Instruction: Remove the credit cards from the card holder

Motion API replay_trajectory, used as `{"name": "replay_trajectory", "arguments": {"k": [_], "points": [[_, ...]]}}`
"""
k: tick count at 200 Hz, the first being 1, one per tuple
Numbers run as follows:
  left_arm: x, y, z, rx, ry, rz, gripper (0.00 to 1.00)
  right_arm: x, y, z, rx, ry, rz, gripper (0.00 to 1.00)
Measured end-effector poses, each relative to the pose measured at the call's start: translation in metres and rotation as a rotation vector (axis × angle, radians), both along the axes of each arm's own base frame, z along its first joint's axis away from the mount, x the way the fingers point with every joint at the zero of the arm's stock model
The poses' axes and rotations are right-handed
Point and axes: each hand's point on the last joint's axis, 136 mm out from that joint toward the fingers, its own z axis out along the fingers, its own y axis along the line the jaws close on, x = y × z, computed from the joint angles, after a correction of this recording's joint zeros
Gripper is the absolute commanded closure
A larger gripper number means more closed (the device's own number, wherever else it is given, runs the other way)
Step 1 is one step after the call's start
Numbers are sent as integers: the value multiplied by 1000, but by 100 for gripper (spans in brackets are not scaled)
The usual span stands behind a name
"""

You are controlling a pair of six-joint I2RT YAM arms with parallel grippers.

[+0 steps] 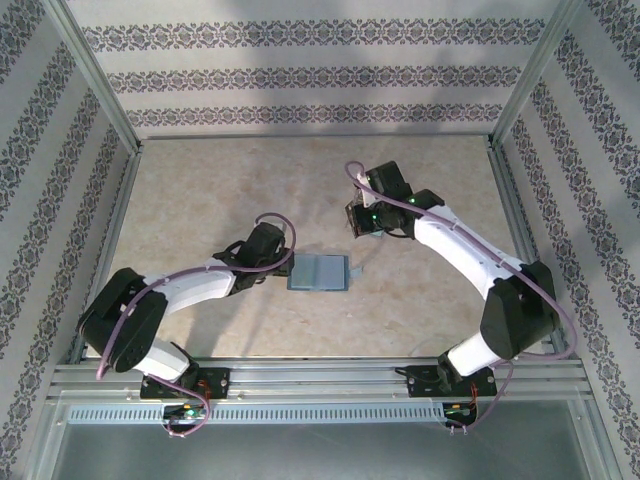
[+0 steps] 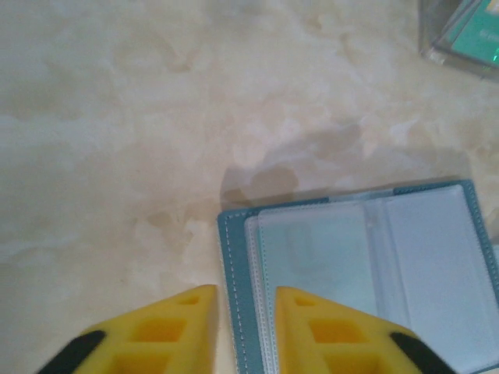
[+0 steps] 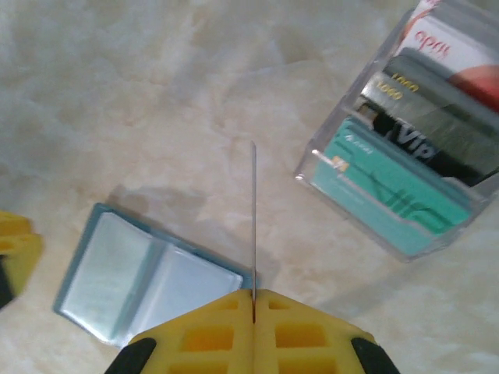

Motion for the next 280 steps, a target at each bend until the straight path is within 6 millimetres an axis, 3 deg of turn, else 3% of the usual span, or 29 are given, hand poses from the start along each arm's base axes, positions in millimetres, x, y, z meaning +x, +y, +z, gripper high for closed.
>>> {"name": "replay_trajectory", "arguments": {"k": [43, 84, 137, 175, 214, 280], "points": [[0, 10, 34, -18, -78, 24, 37, 21, -17, -5, -122, -4, 88, 100], [-7, 27, 54, -14, -133, 55, 0, 34, -18, -3, -215, -48, 237, 100], [-17, 48, 59, 25, -164, 101, 1, 52, -16, 0, -337, -114, 414, 100], [-19, 59, 64, 45, -194, 137, 1, 59, -26, -17, -430, -102, 515, 100], [-21, 68, 65, 68, -205, 163, 1, 71, -38, -29, -473, -84, 564, 100], [-22, 79, 63, 93, -202, 199, 1, 86, -39, -26, -480, -105, 624, 100]]}}
